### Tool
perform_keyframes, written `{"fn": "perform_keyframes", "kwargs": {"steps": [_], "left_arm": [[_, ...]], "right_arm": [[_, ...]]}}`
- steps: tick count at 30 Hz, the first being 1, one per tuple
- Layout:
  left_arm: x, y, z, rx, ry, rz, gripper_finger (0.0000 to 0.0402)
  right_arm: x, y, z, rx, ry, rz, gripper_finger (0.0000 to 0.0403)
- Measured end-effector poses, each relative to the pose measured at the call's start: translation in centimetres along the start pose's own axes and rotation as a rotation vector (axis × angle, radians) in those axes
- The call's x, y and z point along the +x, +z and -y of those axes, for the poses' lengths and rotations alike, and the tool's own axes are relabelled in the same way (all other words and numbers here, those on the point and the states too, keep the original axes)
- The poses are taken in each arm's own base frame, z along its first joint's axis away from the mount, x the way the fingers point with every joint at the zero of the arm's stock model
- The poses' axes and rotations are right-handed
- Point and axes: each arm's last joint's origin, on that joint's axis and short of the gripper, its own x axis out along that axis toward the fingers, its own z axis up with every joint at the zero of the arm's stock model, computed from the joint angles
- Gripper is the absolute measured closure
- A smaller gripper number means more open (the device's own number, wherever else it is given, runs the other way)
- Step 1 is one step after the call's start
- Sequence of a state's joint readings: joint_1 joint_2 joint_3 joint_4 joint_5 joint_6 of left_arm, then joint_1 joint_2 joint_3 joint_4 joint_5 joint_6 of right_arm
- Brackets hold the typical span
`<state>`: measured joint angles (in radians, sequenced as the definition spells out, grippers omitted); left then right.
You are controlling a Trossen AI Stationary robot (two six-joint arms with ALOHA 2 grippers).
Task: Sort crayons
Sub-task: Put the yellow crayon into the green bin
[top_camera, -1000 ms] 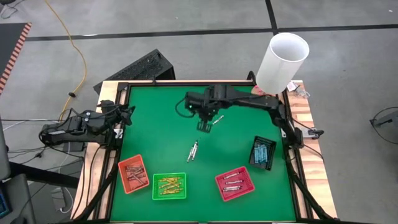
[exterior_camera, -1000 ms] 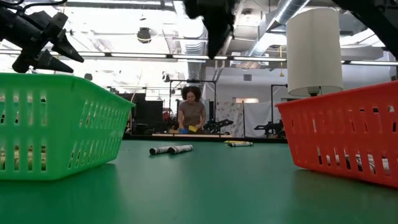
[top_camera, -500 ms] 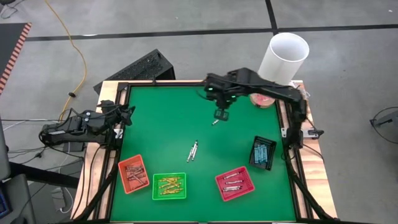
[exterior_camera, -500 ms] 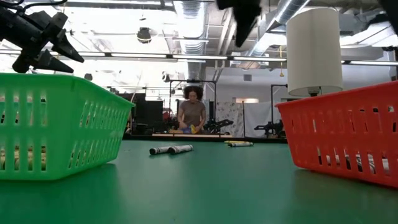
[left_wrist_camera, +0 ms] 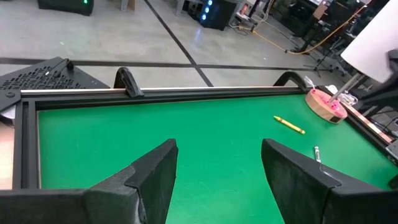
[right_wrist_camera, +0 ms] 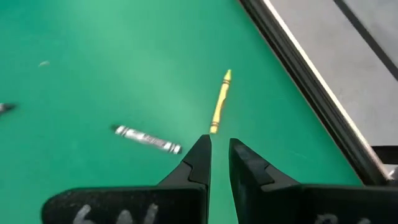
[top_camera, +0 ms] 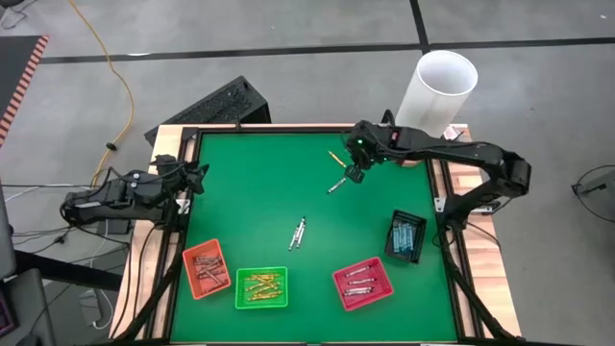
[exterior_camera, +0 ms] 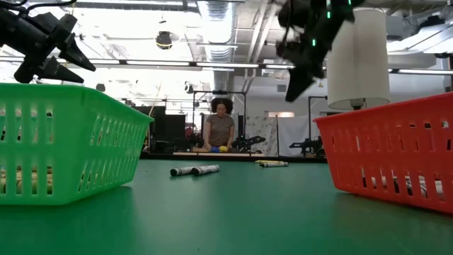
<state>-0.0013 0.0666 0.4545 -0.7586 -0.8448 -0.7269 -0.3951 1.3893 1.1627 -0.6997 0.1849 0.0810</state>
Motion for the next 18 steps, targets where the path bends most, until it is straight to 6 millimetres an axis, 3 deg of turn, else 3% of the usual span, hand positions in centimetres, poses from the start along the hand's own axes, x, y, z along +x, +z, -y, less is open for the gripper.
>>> {"fn": "perform_keyframes", "kwargs": {"steps": [5, 9, 18], "left_arm": [[0.0, 0.0, 0.0, -0.001, 0.001, 0.001, 0.0178], [0.0, 0.0, 0.0, -0.001, 0.001, 0.001, 0.0178], [0.0, 0.0, 0.0, -0.002, 0.006, 0.005, 0.0178]], "right_arm": [[4.0, -1.3, 2.3, 0.087, -0.047, 0.043, 0.0338], [7.1, -1.4, 3.5, 0.131, -0.033, 0.020, 0.0300], [13.0, -1.5, 3.2, 0.121, 0.000, -0.050, 0.0187]]}}
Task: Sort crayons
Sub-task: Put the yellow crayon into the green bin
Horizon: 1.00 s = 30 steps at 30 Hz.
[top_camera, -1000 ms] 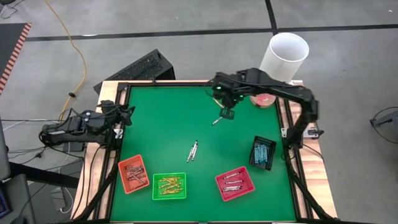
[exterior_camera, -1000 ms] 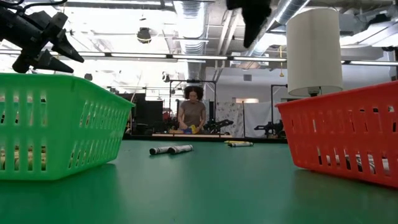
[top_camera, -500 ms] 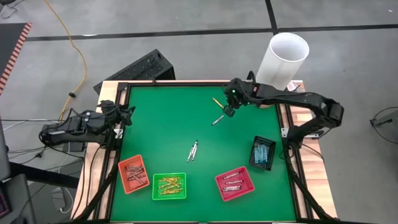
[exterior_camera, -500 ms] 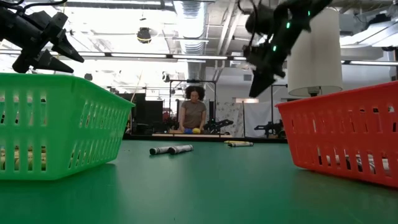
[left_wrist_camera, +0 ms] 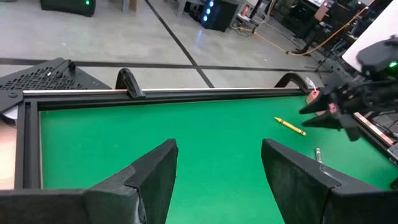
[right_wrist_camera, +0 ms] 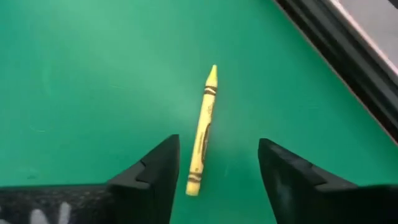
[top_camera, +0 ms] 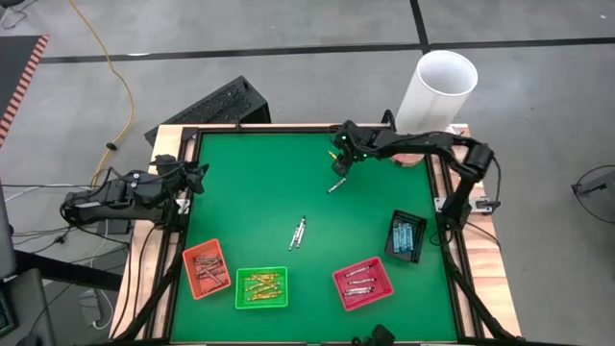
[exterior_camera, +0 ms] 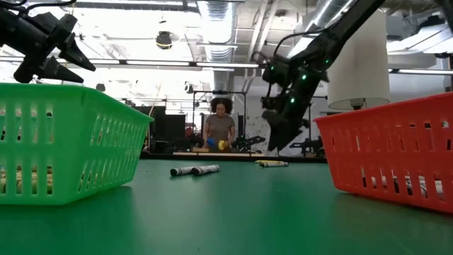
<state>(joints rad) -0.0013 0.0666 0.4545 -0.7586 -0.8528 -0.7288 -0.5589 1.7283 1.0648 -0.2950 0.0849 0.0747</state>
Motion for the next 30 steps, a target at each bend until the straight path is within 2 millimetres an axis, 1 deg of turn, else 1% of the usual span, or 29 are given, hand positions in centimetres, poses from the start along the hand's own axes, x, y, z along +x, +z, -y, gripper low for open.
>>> {"fn": "perform_keyframes", "kwargs": {"steps": [3, 7, 10, 15, 18, 21, 26, 30], "left_arm": [[0.0, 0.0, 0.0, 0.000, 0.001, 0.000, 0.0178], [0.0, 0.0, 0.0, -0.001, 0.000, 0.000, 0.0178], [0.0, 0.0, 0.0, -0.002, 0.001, 0.000, 0.0178], [0.0, 0.0, 0.0, -0.002, 0.000, 0.000, 0.0178], [0.0, 0.0, 0.0, -0.002, 0.000, 0.000, 0.0178], [0.0, 0.0, 0.0, -0.002, 0.000, 0.000, 0.0178], [0.0, 0.0, 0.0, -0.002, 0.001, 0.001, 0.0178], [0.0, 0.0, 0.0, -0.002, 0.001, 0.001, 0.0178]], "right_arm": [[1.3, 0.0, -0.2, -0.024, -0.002, -0.038, 0.0178], [2.3, 0.4, -0.3, -0.031, -0.001, -0.042, 0.0179], [3.1, 0.1, -0.3, -0.035, 0.000, -0.072, 0.0182], [3.1, 0.0, -0.3, -0.038, 0.002, -0.094, 0.0192], [3.1, -0.2, -0.3, -0.039, 0.001, -0.109, 0.0206], [3.1, -0.4, -0.3, -0.040, 0.000, -0.129, 0.0237], [3.0, -0.6, -0.2, -0.036, -0.002, -0.156, 0.0315], [2.9, -0.7, -0.2, -0.037, -0.003, -0.164, 0.0366]]}}
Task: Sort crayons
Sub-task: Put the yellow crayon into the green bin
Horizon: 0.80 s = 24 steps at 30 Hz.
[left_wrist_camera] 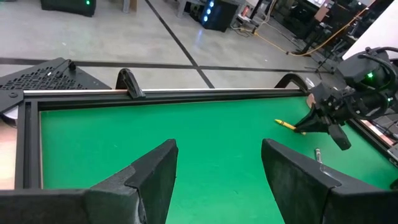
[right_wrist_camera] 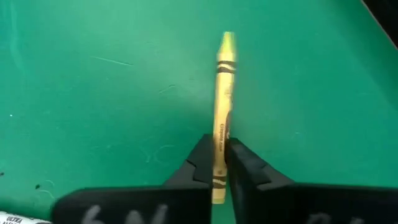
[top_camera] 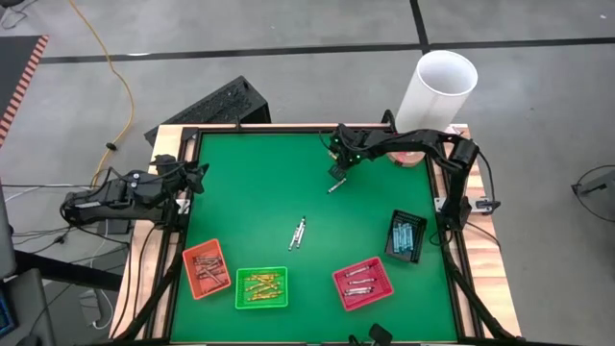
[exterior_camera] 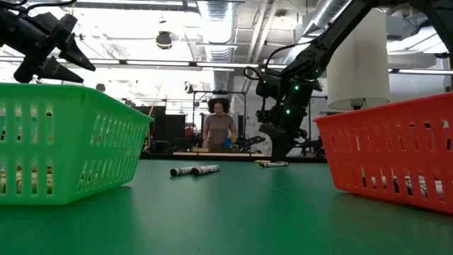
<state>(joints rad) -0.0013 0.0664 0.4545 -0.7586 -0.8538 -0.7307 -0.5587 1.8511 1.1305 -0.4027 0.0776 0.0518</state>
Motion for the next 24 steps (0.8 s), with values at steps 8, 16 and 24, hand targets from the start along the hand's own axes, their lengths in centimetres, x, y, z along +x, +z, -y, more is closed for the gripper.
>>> {"fn": "perform_keyframes", "kwargs": {"steps": [8, 16, 24], "left_arm": [[0.0, 0.0, 0.0, 0.000, 0.001, 0.000, 0.0178], [0.0, 0.0, 0.0, 0.000, 0.000, 0.000, 0.0178], [0.0, 0.0, 0.0, 0.001, 0.000, 0.000, 0.0178]], "right_arm": [[0.0, 0.0, 0.0, 0.069, -0.004, 0.001, 0.0396], [-0.9, 0.9, -1.2, 0.062, 0.005, 0.025, 0.0400], [-3.6, 4.1, -4.3, 0.002, 0.044, 0.132, 0.0401]]}}
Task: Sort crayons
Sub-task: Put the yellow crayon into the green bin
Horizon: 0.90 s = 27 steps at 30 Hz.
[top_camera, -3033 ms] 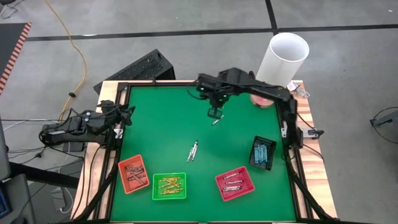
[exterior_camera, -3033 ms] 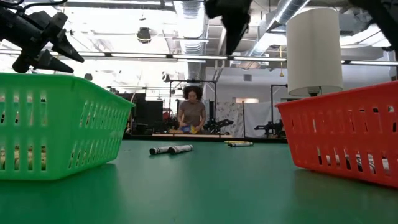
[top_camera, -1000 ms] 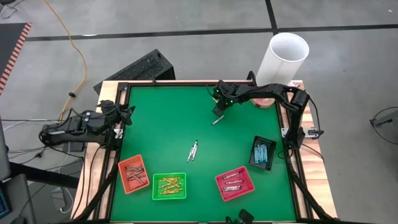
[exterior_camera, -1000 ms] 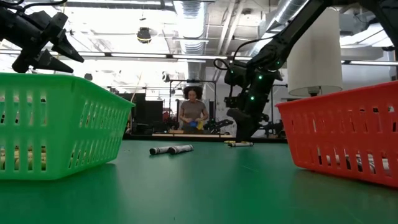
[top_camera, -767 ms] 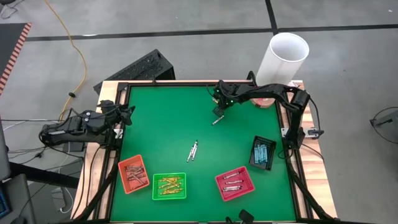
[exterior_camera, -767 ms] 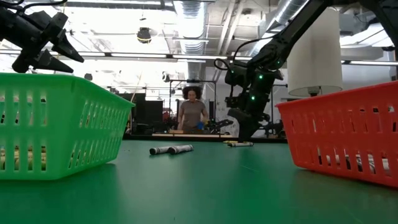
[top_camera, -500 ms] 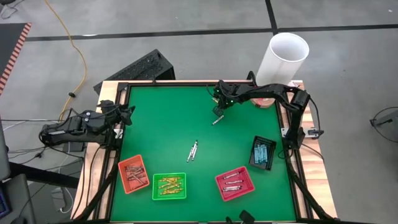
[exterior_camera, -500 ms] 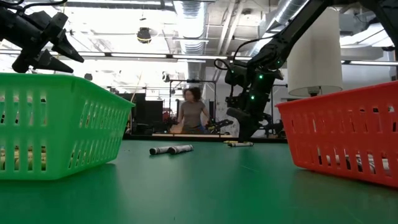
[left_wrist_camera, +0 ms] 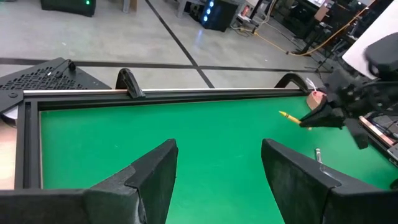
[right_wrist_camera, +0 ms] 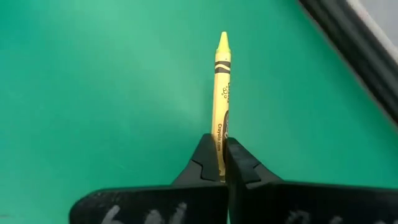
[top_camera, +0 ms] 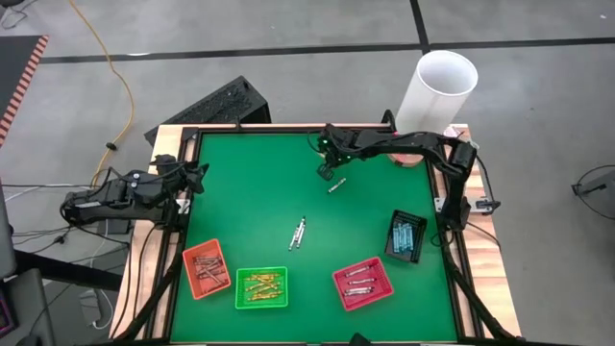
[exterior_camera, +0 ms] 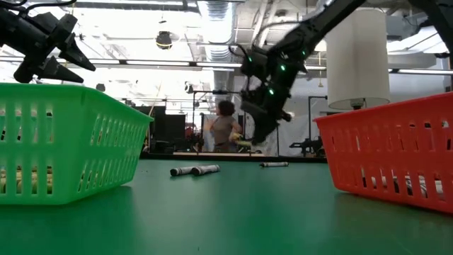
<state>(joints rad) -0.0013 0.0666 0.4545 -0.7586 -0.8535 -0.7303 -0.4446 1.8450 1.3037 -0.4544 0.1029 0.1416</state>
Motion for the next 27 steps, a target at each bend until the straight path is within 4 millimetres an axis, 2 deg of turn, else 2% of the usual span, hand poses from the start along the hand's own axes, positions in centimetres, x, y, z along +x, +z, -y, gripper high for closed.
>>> {"fn": "perform_keyframes", "kwargs": {"steps": [7, 13, 19, 27], "left_arm": [[0.0, 0.0, 0.0, 0.000, 0.000, 0.000, 0.0178], [0.0, 0.0, 0.0, 0.000, 0.000, 0.000, 0.0178], [0.0, 0.0, 0.0, 0.000, 0.000, 0.000, 0.0178], [0.0, 0.0, 0.0, -0.010, 0.000, 0.000, 0.0178]], "right_arm": [[-3.1, 2.5, -5.4, -0.104, 0.092, 0.104, 0.0402], [-6.2, 3.2, -11.0, -0.199, 0.194, 0.206, 0.0402], [-9.0, 2.1, -16.8, -0.293, 0.275, 0.314, 0.0402], [-12.0, -0.2, -23.0, -0.345, 0.441, 0.455, 0.0402]]}}
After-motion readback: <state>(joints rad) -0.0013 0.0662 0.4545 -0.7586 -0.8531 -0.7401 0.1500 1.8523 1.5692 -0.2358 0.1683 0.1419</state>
